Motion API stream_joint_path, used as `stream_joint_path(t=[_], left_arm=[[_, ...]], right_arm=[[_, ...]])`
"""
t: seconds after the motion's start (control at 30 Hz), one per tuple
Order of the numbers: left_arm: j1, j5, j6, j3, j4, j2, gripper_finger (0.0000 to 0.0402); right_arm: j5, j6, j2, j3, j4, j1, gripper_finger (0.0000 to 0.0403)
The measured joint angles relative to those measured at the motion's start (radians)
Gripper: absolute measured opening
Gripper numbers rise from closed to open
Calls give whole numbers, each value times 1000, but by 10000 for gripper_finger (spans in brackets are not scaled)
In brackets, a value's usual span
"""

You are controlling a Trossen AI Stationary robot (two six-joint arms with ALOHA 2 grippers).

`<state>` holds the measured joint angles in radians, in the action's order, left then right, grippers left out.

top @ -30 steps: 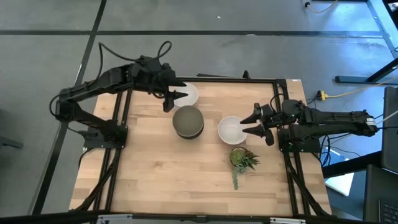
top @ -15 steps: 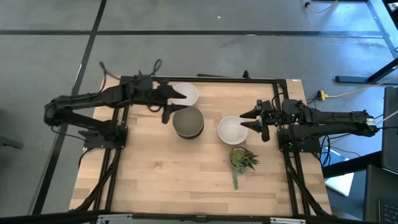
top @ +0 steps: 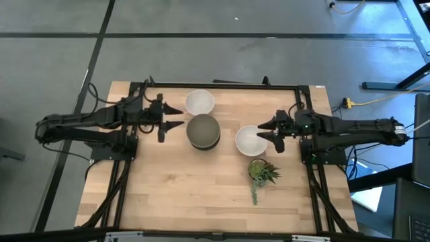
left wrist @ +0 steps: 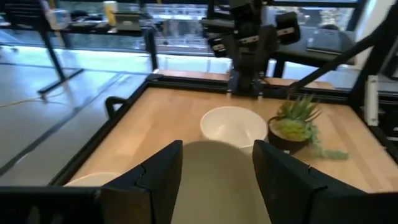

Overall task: Nest bowls inside each other
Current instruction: Stack the right white bowl on top of the gray bowl

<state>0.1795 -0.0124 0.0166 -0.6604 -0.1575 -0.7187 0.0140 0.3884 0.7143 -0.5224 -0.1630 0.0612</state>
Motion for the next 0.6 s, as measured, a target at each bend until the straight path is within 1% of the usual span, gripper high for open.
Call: stream_joint_path(t=[0.1,0.2,0.27,0.43,0.6], left_arm=[[1,-18,0,28,2,32,190],[1,-31,0,45,-2,56,190],[1,-31,0,46,-1,61,190],[1,-31,-1,46,1,60,190],[1,-31,-1,46,0,59,190]], right_arm=[[65,20,38,-52,-97,0,198],[178,78,84,-141,-302,0,198],[221,129,122,-203,-433,0,198],[226,288,217,-313,-602,10,198],[195,394,314,-350,-712,38,198]])
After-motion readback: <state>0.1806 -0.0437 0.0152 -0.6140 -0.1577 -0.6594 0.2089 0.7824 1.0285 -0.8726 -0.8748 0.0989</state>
